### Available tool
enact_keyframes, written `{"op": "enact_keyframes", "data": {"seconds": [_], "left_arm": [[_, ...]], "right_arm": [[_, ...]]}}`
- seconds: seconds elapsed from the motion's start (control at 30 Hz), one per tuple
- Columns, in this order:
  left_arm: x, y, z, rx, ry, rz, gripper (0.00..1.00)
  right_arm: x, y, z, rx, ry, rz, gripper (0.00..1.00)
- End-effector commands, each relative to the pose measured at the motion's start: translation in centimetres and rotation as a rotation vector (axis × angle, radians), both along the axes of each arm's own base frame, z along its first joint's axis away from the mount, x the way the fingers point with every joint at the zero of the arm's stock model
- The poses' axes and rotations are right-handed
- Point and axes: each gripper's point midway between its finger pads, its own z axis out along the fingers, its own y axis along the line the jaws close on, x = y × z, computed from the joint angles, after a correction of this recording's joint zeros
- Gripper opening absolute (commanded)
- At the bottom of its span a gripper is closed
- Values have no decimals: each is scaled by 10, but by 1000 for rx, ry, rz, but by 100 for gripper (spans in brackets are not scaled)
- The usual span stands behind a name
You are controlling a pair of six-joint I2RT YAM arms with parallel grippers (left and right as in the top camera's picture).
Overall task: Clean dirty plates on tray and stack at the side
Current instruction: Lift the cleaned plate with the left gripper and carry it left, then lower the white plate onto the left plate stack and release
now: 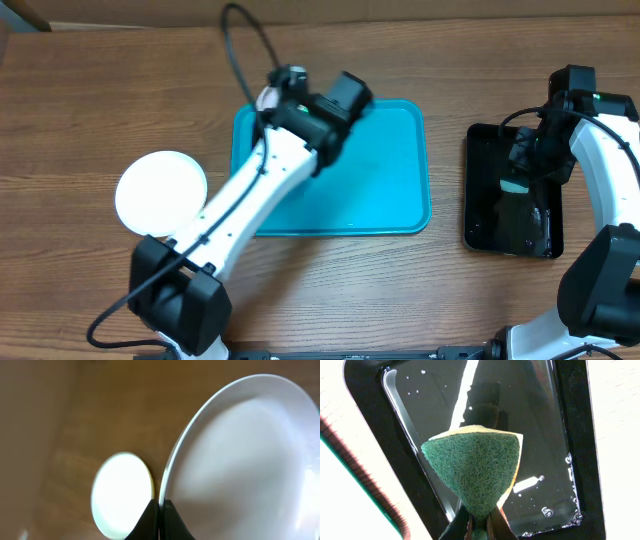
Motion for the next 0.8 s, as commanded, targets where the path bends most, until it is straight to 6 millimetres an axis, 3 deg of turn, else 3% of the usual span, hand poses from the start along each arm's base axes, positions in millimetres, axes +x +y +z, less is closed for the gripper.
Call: {"op": "enact_keyframes", "data": {"seconds": [0.0, 0.13, 0.27, 0.5, 0.77], "left_arm": [[-4, 8, -11, -263, 70, 76, 4], [-7, 28, -30, -457, 176, 163, 4], [-7, 42, -37, -627, 249, 171, 4], [-7, 74, -14, -880, 245, 90, 4], [-40, 145, -8, -979, 248, 194, 4]], "right_arm": [[1, 0, 11, -2, -38, 2, 4], [1, 0, 11, -2, -38, 2, 4], [1, 0, 11, -2, -38, 3, 4], [1, 0, 11, -3, -38, 2, 4], [0, -1, 11, -9, -36, 2, 4]]}}
